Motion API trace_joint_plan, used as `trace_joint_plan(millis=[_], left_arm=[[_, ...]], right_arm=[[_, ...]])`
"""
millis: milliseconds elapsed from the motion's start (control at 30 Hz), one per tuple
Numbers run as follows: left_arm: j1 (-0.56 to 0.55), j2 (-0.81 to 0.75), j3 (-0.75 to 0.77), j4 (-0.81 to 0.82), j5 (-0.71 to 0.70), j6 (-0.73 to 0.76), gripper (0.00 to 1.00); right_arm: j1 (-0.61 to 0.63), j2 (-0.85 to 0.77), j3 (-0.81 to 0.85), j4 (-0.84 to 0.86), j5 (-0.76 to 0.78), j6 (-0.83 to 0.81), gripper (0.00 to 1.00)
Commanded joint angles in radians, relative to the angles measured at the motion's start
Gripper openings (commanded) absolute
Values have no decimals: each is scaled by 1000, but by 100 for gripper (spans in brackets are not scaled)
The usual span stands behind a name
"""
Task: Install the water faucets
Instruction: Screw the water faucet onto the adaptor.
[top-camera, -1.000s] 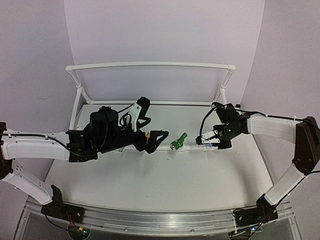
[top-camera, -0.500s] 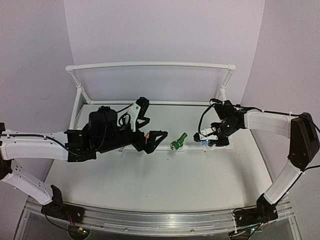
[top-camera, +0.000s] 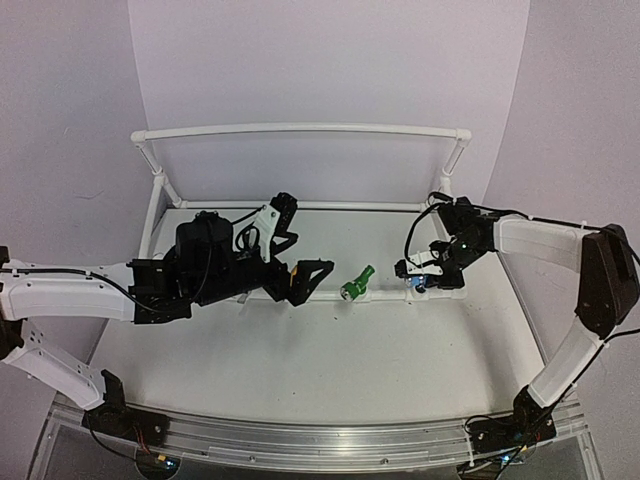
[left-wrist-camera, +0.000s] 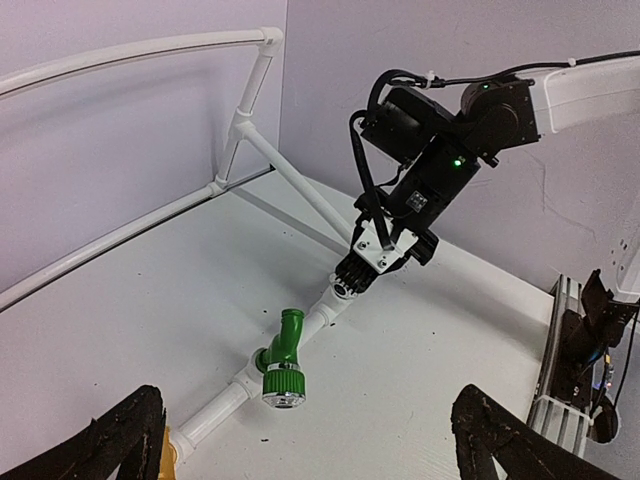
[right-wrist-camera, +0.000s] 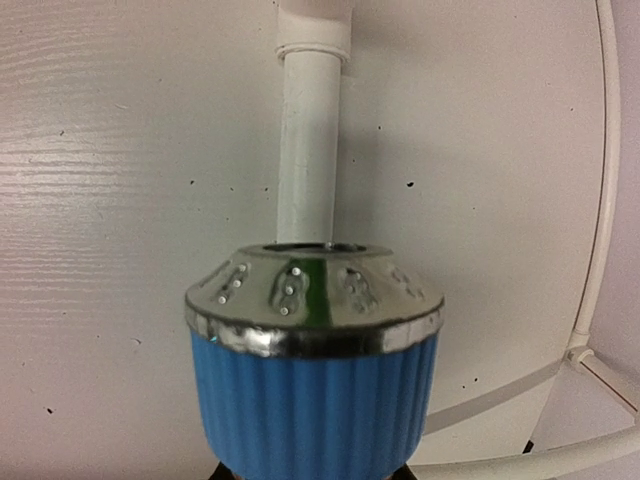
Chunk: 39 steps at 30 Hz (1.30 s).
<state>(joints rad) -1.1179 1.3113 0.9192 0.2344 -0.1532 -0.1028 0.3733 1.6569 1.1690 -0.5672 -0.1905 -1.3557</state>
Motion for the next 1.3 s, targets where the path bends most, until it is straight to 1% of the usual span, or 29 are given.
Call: trace_joint_plan(millis=[0, 267, 667, 1067, 1267], left_arm=[[1, -25, 16, 13, -9, 11, 100], [1, -18, 20, 16, -6, 13, 100], [1, -32, 10, 17, -9, 13, 100], [2, -18, 16, 22, 0, 17, 100], [1, -8, 22, 24, 5, 20, 100]], right_arm=[[-4, -19, 19, -27, -81, 36, 0], [-6, -24, 11, -26, -102, 39, 0], [-62, 22, 20, -17, -129, 8, 0], [-76, -14, 29, -23, -236, 48, 0], [-77, 1, 22, -22, -215, 31, 0]])
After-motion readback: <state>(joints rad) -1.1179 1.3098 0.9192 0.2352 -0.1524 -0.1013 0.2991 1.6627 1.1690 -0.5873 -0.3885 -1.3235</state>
